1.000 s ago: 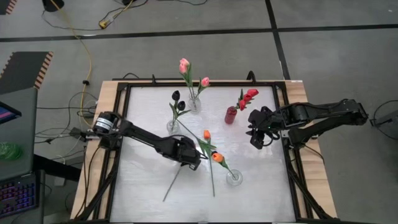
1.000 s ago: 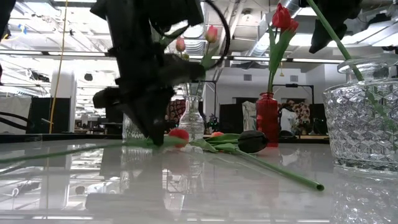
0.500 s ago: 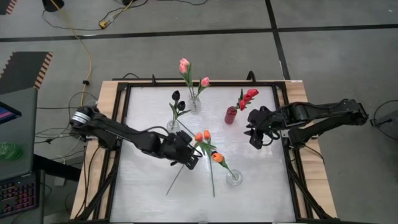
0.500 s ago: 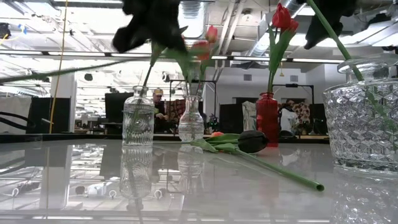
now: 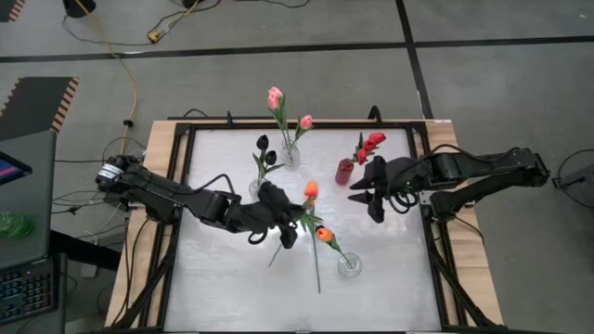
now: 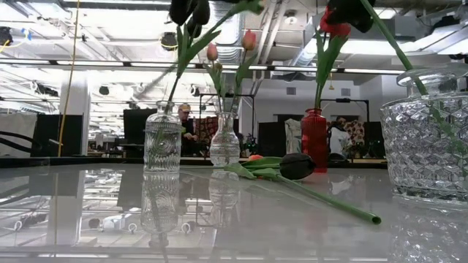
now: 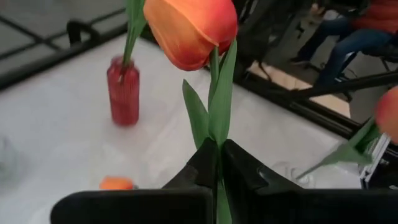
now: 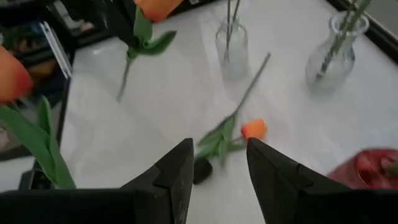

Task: Sort flowers into vase by color
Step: Put the orange tulip into the bottom transparent vase

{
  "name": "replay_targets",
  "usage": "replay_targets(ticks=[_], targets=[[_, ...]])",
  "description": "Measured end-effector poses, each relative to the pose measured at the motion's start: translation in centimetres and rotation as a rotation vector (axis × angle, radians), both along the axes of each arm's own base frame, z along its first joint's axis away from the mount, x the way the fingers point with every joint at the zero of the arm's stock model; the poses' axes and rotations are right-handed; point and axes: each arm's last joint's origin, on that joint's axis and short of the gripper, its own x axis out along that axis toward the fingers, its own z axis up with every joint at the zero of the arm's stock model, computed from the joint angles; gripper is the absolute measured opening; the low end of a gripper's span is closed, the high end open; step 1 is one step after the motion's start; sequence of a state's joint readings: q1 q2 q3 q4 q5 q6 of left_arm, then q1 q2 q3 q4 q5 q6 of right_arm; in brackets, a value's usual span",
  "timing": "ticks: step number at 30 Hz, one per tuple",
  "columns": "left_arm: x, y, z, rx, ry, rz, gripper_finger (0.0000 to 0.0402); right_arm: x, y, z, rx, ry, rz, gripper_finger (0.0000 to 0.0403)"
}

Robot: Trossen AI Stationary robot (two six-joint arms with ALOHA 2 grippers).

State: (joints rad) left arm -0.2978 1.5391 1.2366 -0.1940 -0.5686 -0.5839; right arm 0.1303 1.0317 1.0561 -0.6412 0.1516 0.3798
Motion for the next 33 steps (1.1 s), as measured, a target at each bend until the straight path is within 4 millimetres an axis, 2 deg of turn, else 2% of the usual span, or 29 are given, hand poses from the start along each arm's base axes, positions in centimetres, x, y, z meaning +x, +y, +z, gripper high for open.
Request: replay_targets(ticks=[10, 20, 33], targets=[[1.0, 1.4, 1.6, 0.153, -0.107, -0.025, 0.0, 0.7, 0.1, 1.0, -0.073, -0.121, 0.054, 0.0178], [1.8, 2.9, 2.9, 0.203, -0.224, -0.086, 0.0, 1.3, 0.2, 2.4, -0.132, -0.275, 0.081, 0.0178], [2.0, 3.2, 4.5, 0.295, -0.352, -0.13, 0.0, 1.7, 0.2, 4.1, -0.161, -0.45, 0.082, 0.0178]])
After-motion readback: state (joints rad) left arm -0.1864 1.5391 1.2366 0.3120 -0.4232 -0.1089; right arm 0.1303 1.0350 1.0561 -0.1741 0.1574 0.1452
